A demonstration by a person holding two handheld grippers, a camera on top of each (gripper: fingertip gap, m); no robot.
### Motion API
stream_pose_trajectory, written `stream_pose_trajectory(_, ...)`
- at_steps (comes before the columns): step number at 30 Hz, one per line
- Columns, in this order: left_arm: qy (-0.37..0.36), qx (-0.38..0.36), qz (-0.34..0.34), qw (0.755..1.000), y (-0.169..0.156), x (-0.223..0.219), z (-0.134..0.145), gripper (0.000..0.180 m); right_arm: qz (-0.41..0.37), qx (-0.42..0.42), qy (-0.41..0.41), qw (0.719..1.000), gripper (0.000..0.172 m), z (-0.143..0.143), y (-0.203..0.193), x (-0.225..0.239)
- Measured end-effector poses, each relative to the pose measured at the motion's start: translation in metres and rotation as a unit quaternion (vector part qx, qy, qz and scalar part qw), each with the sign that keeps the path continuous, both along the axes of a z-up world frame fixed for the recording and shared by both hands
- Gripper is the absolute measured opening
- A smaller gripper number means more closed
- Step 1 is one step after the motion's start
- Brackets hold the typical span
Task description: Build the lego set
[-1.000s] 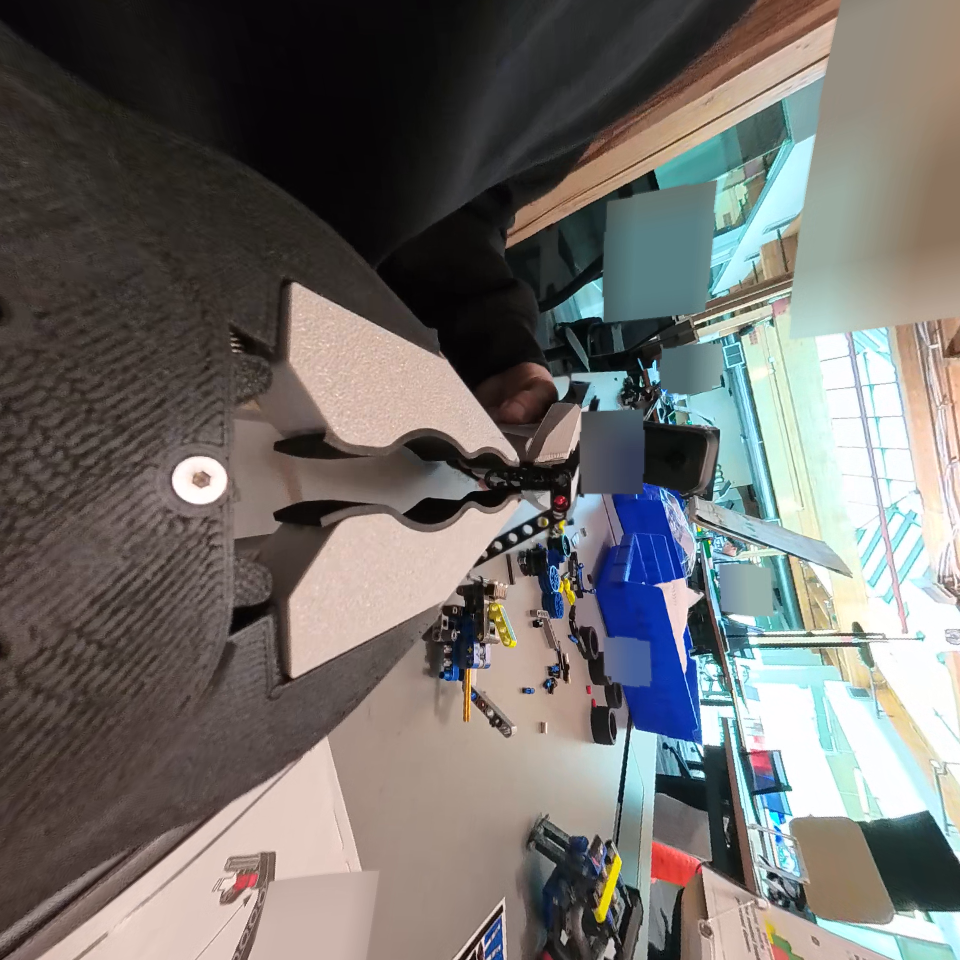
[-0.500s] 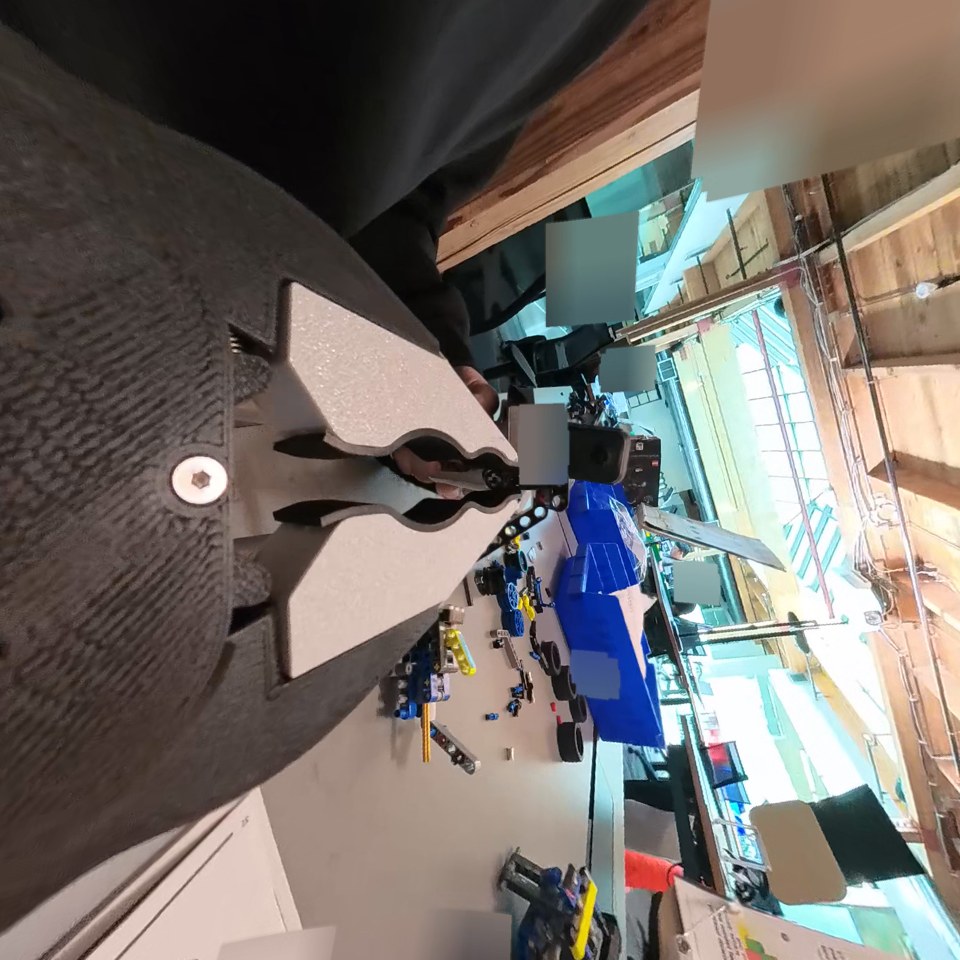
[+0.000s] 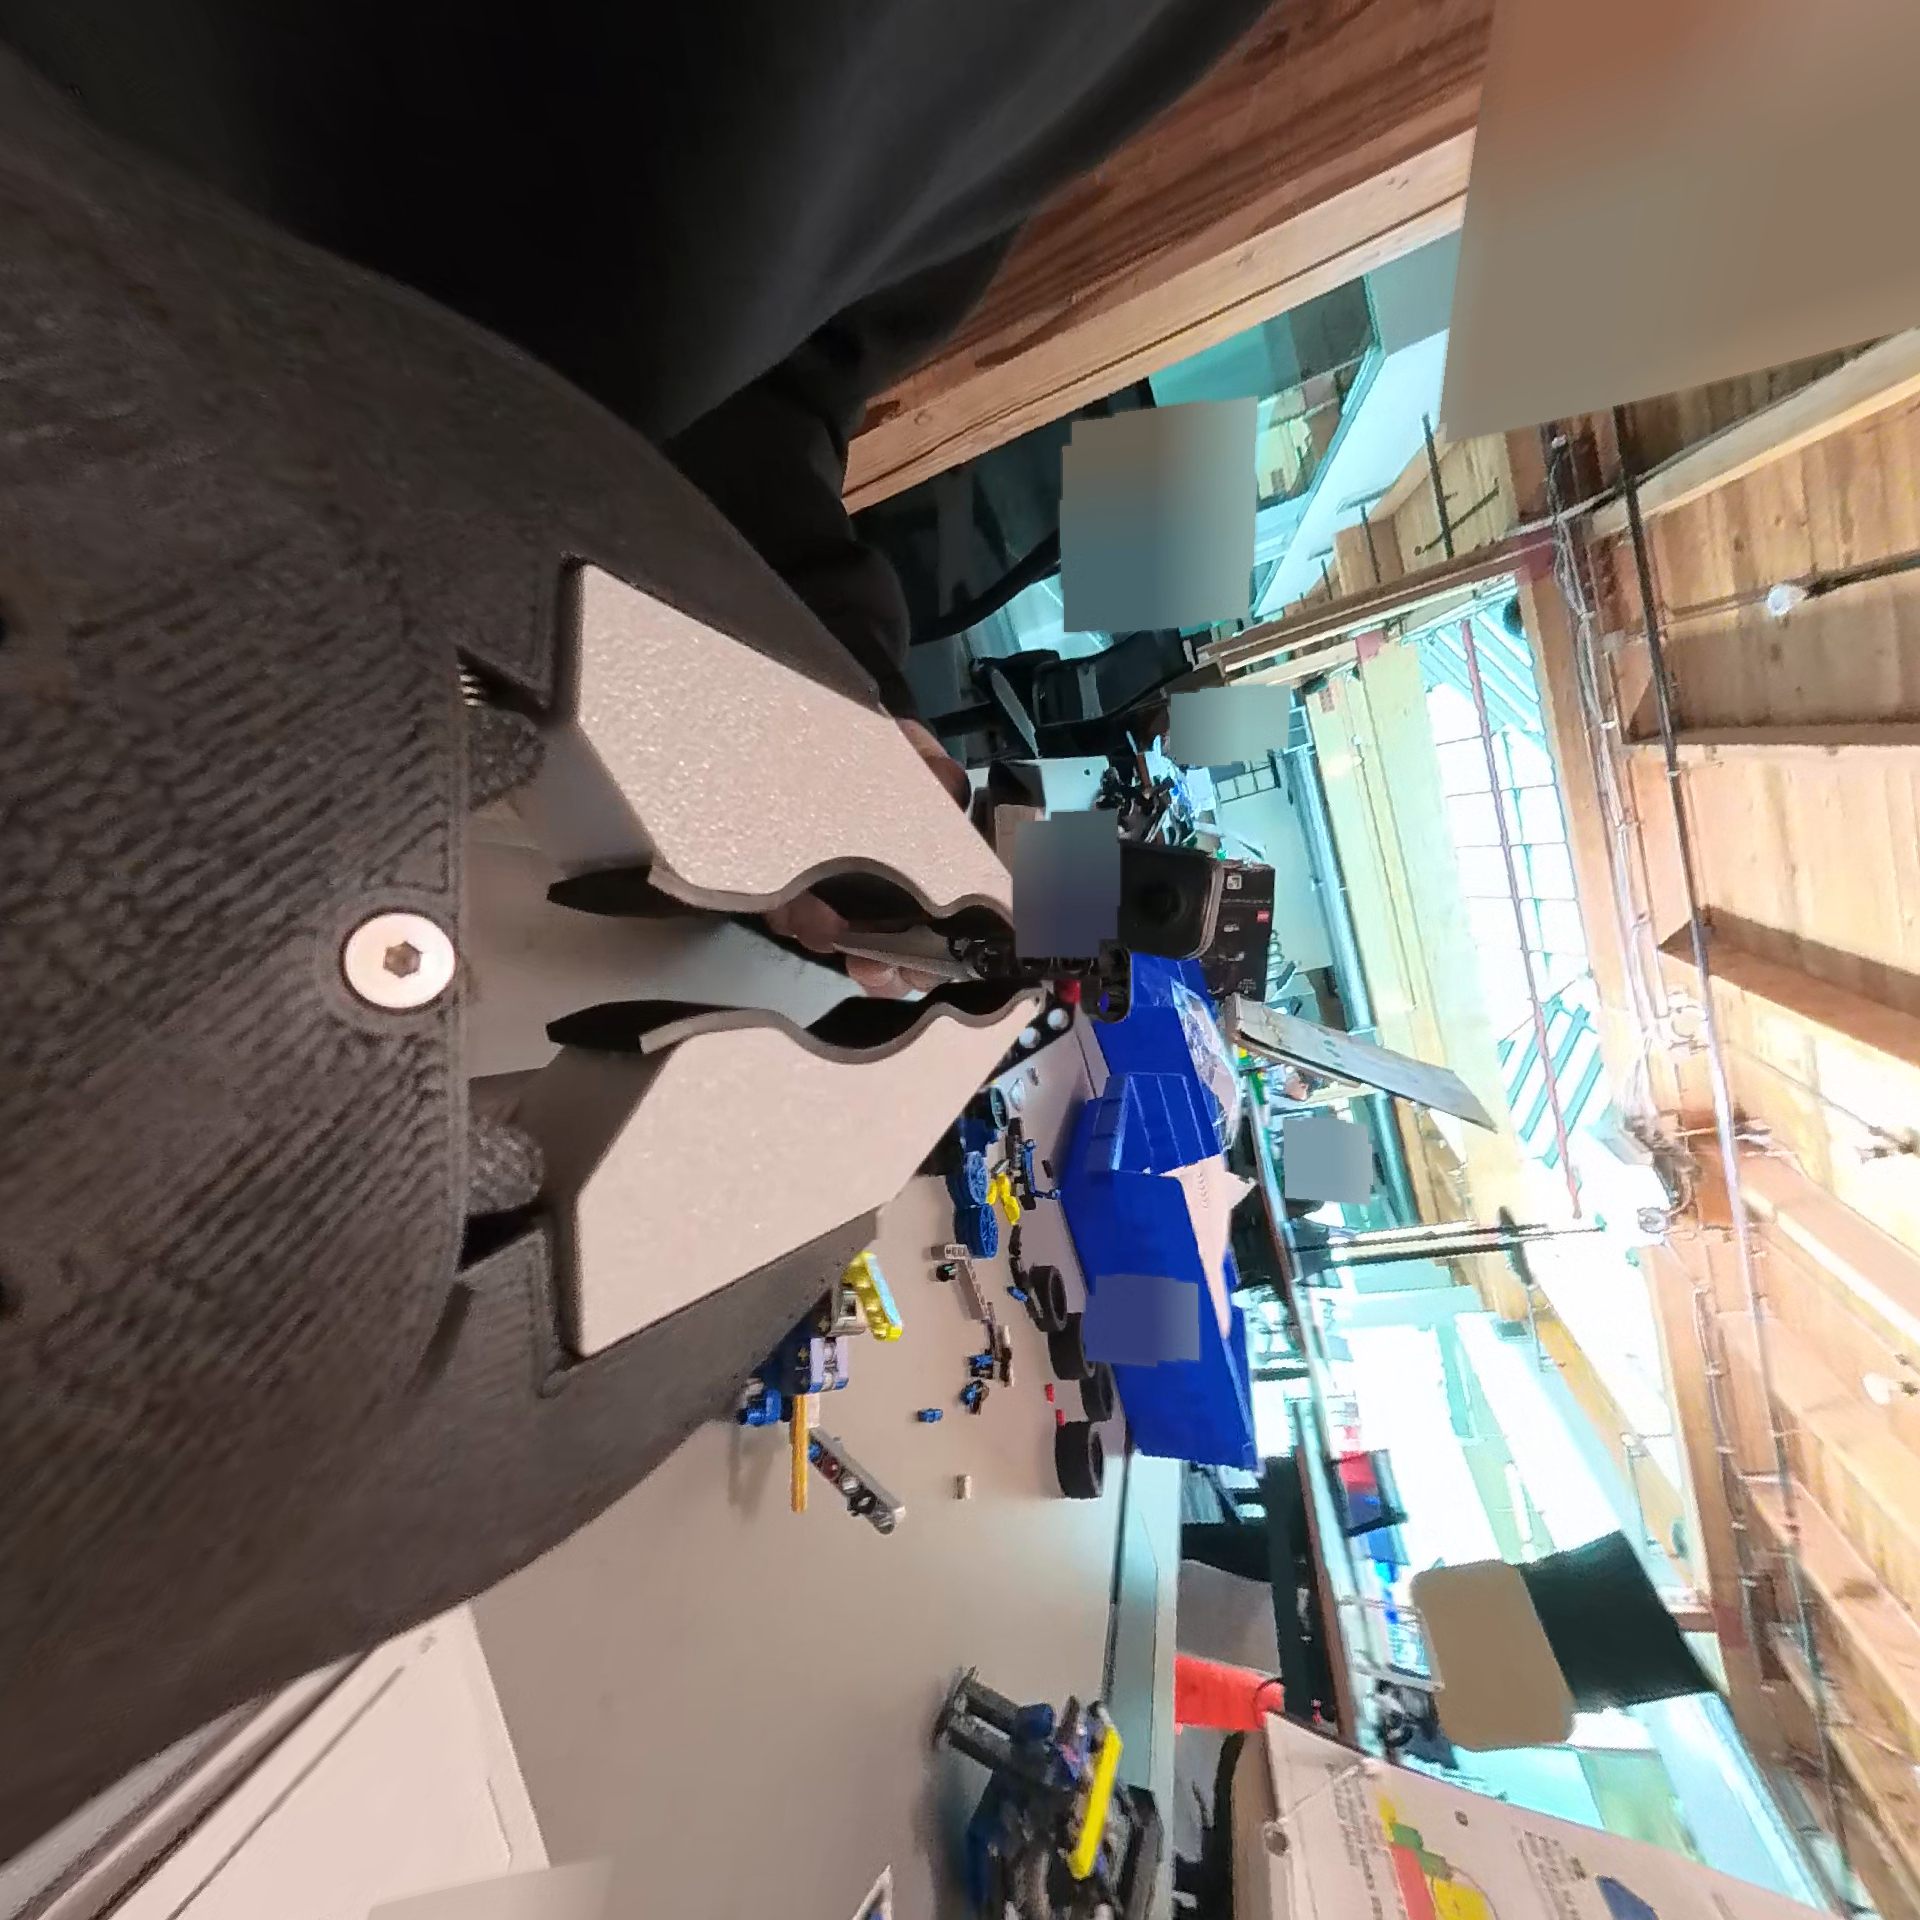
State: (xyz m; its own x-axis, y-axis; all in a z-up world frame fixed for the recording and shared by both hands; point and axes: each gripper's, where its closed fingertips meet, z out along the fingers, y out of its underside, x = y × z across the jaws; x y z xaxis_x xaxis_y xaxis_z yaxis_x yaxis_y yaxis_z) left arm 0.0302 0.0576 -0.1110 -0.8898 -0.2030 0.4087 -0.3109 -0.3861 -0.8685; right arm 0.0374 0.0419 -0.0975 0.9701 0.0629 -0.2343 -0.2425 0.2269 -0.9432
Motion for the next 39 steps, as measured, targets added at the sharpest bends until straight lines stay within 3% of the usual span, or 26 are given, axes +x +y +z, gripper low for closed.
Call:
stream_pose_trajectory(5, -0.002, 0.053, 0.017, 0.998, 0.003, 0.003, -0.01, 0.004, 0.028, -0.031, 0.039, 0.998, 0.008, -0.01, -0.001, 0.005)
stream_pose_trajectory(7, 0.004, 0.054, 0.013, 0.998, 0.005, 0.004, -0.011, 0.004, 0.033, -0.058, 0.037, 0.997, 0.0, -0.016, 0.001, 0.005)
stream_pose_trajectory(13, 0.009, 0.068, 0.022, 0.997, 0.009, 0.006, -0.017, 0.004, 0.033, -0.091, 0.04, 0.995, 0.022, -0.029, 0.009, 0.009)
stream_pose_trajectory(15, 0.013, 0.085, 0.021, 0.996, 0.008, 0.006, -0.02, 0.004, 0.039, -0.09, 0.032, 0.995, 0.006, -0.029, 0.011, 0.007)
stream_pose_trajectory(20, 0.013, 0.112, 0.026, 0.993, 0.013, 0.006, -0.024, 0.004, 0.05, -0.097, 0.016, 0.994, 0.005, -0.03, 0.014, 0.007)
stream_pose_trajectory(23, 0.0, 0.122, 0.03, 0.992, 0.013, 0.005, -0.021, 0.004, 0.056, -0.075, 0.028, 0.995, 0.004, -0.025, 0.015, 0.005)
stream_pose_trajectory(25, -0.006, 0.081, 0.031, 0.996, 0.016, 0.005, -0.01, 0.004, 0.065, -0.024, 0.065, 0.995, 0.005, -0.015, 0.017, 0.004)
stream_pose_trajectory(29, 0.011, 0.03, 0.056, 0.998, 0.033, 0.013, -0.006, 0.004, 0.001, 0.029, 0.115, 0.993, 0.005, -0.009, 0.01, 0.03)
stream_pose_trajectory(30, 0.012, 0.036, 0.062, 0.997, 0.037, 0.013, -0.008, 0.004, -0.01, 0.007, 0.11, 0.994, 0.004, -0.014, 0.006, 0.035)
stream_pose_trajectory(32, 0.013, 0.072, 0.078, 0.994, 0.041, 0.013, -0.013, 0.004, -0.033, -0.123, 0.075, 0.989, 0.004, -0.048, 0.006, 0.044)
stream_pose_trajectory(35, 0.058, 0.097, 0.097, 0.989, 0.043, 0.021, -0.022, 0.004, -0.058, -0.325, -0.062, 0.942, 0.005, -0.101, 0.004, 0.046)
stream_pose_trajectory(39, 0.136, 0.129, 0.097, 0.977, 0.037, 0.025, -0.041, 0.004, -0.034, -0.437, -0.143, 0.887, 0.005, -0.132, 0.014, 0.036)
